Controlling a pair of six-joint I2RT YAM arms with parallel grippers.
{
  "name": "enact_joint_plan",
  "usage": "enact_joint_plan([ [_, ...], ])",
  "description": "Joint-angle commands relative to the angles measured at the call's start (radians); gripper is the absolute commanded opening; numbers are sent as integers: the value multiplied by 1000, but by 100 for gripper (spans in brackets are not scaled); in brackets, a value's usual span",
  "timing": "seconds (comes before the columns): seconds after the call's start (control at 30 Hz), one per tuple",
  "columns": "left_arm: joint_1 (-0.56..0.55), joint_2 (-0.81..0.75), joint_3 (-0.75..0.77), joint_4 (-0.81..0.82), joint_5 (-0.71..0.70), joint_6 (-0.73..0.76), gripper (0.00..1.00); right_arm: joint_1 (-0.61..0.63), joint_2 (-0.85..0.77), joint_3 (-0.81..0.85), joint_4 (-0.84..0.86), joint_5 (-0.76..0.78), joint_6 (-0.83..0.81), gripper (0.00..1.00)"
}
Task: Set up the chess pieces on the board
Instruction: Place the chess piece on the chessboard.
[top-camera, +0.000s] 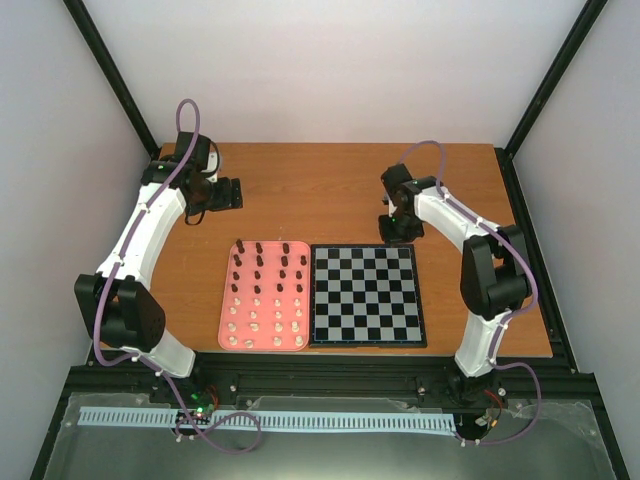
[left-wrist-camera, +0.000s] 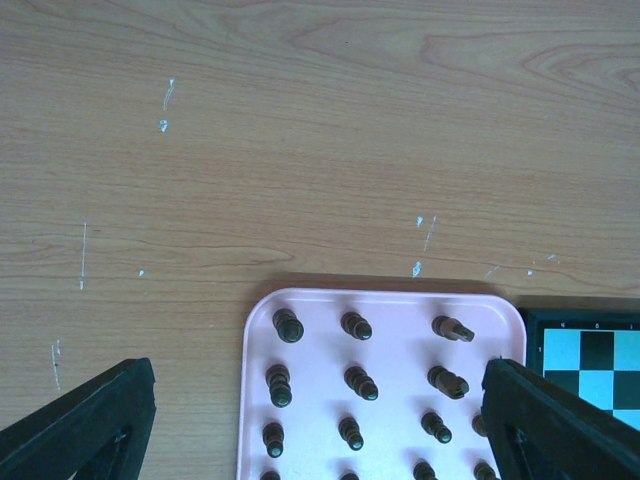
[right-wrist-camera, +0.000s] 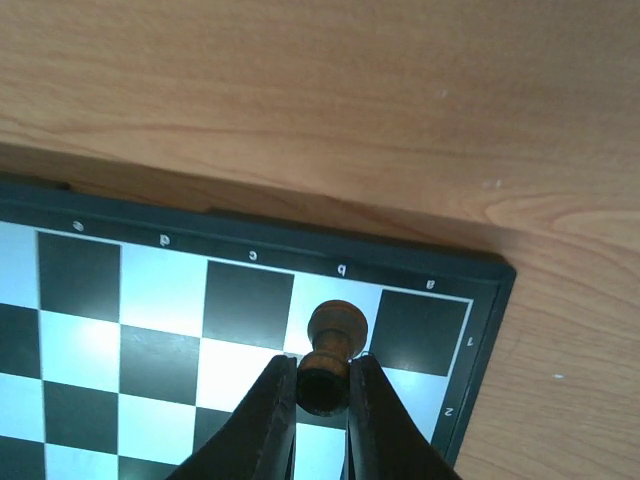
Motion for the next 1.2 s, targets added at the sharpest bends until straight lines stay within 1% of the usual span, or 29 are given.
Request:
enact_joint_plan([
  [0.0,-2,0,7,-13,10,-1,100,-20,-16,-62,50,-25,-2,3],
  [0.4,-2,8,4,-12,13,0,100,-76,-28,-125,44,-1,-27,3],
  [0.9,-3,18,5,-12,11,1,100,-99,12,-132,57,-13,-45,4],
  [1.07,-2,22,6,-13,10,1,100,-100,18,-133,55,-23,-50,14],
  [1.13,-2,23,6,-13,9,3,100,-100,17,-139,56,-28,-54,22],
  [1.17,-2,23,6,-13,9,3,100,-99,15,-141,58,-33,-56,28],
])
